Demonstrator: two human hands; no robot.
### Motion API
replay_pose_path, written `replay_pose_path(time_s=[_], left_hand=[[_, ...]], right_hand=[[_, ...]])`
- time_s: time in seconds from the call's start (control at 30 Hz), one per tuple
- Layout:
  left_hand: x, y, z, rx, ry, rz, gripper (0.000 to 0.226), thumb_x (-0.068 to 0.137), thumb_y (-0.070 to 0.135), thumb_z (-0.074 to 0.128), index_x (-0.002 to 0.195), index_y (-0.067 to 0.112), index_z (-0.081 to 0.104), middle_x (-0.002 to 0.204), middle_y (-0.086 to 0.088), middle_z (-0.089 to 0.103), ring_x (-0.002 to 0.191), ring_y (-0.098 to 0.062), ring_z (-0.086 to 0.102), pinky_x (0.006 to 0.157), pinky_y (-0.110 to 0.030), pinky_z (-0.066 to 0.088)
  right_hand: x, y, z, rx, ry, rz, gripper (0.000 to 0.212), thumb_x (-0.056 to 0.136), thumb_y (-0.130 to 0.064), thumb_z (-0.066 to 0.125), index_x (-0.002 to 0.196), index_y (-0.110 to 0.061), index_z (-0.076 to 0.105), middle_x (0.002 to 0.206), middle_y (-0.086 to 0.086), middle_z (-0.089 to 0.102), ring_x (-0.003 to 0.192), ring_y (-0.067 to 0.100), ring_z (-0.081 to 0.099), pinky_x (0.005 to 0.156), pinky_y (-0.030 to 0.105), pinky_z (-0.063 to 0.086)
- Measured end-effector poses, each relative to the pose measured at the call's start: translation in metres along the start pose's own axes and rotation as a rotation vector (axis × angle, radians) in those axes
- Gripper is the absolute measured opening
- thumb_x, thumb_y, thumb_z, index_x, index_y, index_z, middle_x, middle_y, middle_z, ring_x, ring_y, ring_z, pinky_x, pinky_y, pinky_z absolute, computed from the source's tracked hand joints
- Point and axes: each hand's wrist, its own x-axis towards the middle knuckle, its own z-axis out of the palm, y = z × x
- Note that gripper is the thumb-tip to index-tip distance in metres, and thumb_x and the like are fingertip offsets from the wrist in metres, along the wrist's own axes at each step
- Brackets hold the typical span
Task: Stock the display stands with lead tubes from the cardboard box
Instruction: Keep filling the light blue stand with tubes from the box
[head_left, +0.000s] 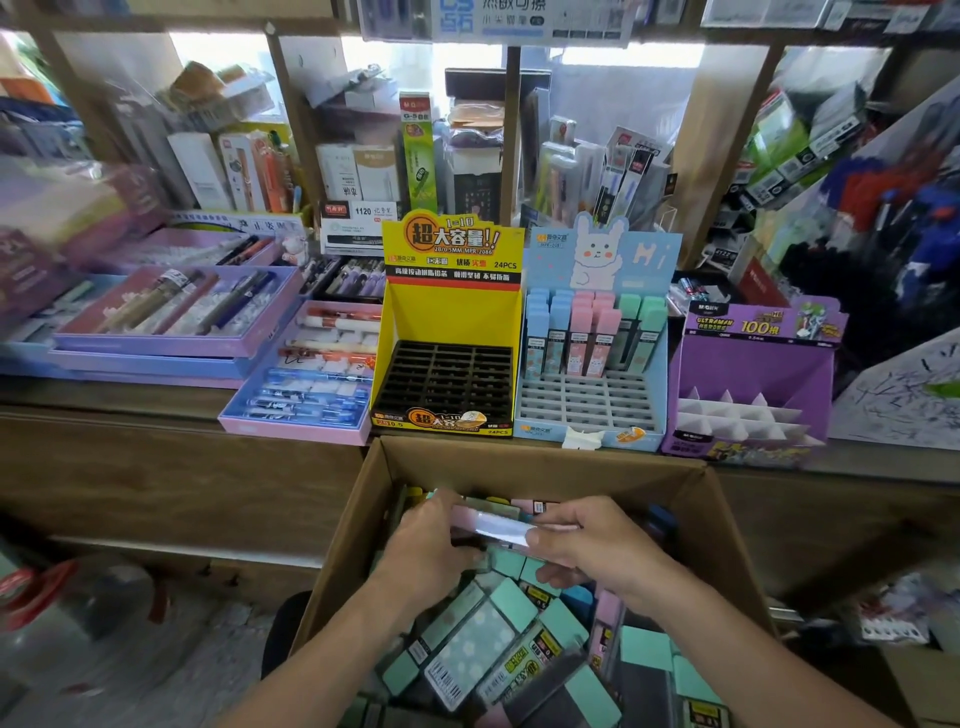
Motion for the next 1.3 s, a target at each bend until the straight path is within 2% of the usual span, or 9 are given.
replay_pose_path(time_s=[0.1, 0.2, 0.33, 0.53, 0.77, 0.9, 0.97, 1.1, 1.3], left_hand=[[0.002, 0.0, -0.002, -0.031, -0.001, 0.007, 0.032, 0.084, 0.014, 0.078, 0.109, 0.023, 0.06, 0.108, 0.007, 0.065, 0.104, -0.012, 0.062, 0.09, -0.027, 0.054], [0.004, -0.001, -0.004, -0.094, 0.002, 0.001, 0.025, 0.083, 0.011, 0.077, 0.098, 0.024, 0.062, 0.096, 0.011, 0.063, 0.093, -0.006, 0.06, 0.073, -0.015, 0.048], [0.003, 0.001, -0.008, -0.194, 0.026, 0.037, 0.021, 0.08, 0.013, 0.078, 0.091, 0.027, 0.068, 0.089, 0.011, 0.066, 0.086, -0.004, 0.061, 0.068, -0.014, 0.047], [-0.003, 0.004, -0.026, -0.554, -0.013, -0.014, 0.027, 0.073, 0.01, 0.087, 0.089, 0.03, 0.078, 0.094, 0.003, 0.071, 0.088, -0.015, 0.069, 0.073, -0.026, 0.053], [-0.009, 0.015, -0.03, -1.107, 0.024, -0.09, 0.027, 0.075, 0.014, 0.085, 0.099, 0.023, 0.079, 0.084, 0.004, 0.075, 0.071, -0.006, 0.068, 0.069, -0.025, 0.051], [-0.007, 0.021, -0.023, -1.385, 0.074, -0.112, 0.02, 0.087, 0.021, 0.073, 0.104, 0.011, 0.079, 0.1, -0.008, 0.077, 0.093, -0.018, 0.071, 0.086, -0.033, 0.051], [-0.009, 0.023, -0.021, -1.395, 0.104, -0.131, 0.02, 0.093, 0.023, 0.068, 0.104, 0.011, 0.079, 0.1, -0.008, 0.077, 0.097, -0.023, 0.07, 0.088, -0.038, 0.054], [-0.016, 0.028, -0.015, -1.397, 0.079, -0.135, 0.02, 0.097, 0.029, 0.063, 0.105, 0.015, 0.074, 0.083, -0.002, 0.073, 0.073, -0.014, 0.066, 0.069, -0.031, 0.059], [-0.025, 0.042, -0.003, -1.236, -0.003, -0.114, 0.022, 0.095, 0.035, 0.066, 0.078, 0.022, 0.066, 0.068, -0.003, 0.056, 0.056, -0.013, 0.048, 0.054, -0.028, 0.038]], right_hand=[[0.001, -0.002, -0.002, 0.039, 0.025, 0.021, 0.006, 0.095, -0.015, 0.073, 0.1, -0.019, 0.072, 0.103, 0.011, 0.076, 0.085, 0.025, 0.079, 0.072, 0.03, 0.063], [0.0, -0.003, -0.002, 0.069, 0.025, 0.051, 0.007, 0.096, -0.016, 0.072, 0.096, -0.022, 0.069, 0.105, 0.011, 0.074, 0.087, 0.026, 0.078, 0.074, 0.032, 0.064], [-0.003, -0.007, -0.007, 0.097, 0.014, 0.054, 0.011, 0.097, -0.015, 0.069, 0.108, -0.013, 0.072, 0.104, 0.012, 0.075, 0.089, 0.026, 0.078, 0.073, 0.029, 0.063], [-0.015, -0.012, -0.024, 0.217, 0.001, 0.054, 0.017, 0.099, -0.016, 0.067, 0.112, -0.009, 0.075, 0.107, 0.013, 0.078, 0.09, 0.027, 0.077, 0.074, 0.03, 0.06], [-0.025, -0.012, -0.028, 0.487, -0.073, 0.087, 0.036, 0.082, -0.019, 0.074, 0.115, -0.003, 0.075, 0.113, 0.021, 0.075, 0.09, 0.03, 0.075, 0.069, 0.03, 0.061], [-0.03, -0.012, -0.024, 0.557, -0.103, 0.1, 0.038, 0.079, -0.017, 0.075, 0.113, 0.001, 0.075, 0.111, 0.026, 0.074, 0.093, 0.034, 0.076, 0.068, 0.031, 0.063], [-0.032, -0.011, -0.022, 0.58, -0.112, 0.092, 0.037, 0.08, -0.016, 0.075, 0.113, 0.0, 0.075, 0.112, 0.027, 0.074, 0.097, 0.035, 0.076, 0.071, 0.033, 0.063], [-0.034, -0.011, -0.014, 0.704, -0.097, 0.078, 0.038, 0.085, -0.011, 0.072, 0.119, 0.002, 0.071, 0.117, 0.026, 0.073, 0.104, 0.038, 0.074, 0.076, 0.036, 0.064], [-0.037, -0.018, 0.003, 0.707, -0.043, 0.033, 0.031, 0.087, -0.015, 0.07, 0.117, -0.01, 0.077, 0.114, 0.016, 0.076, 0.097, 0.027, 0.074, 0.087, 0.036, 0.058]])
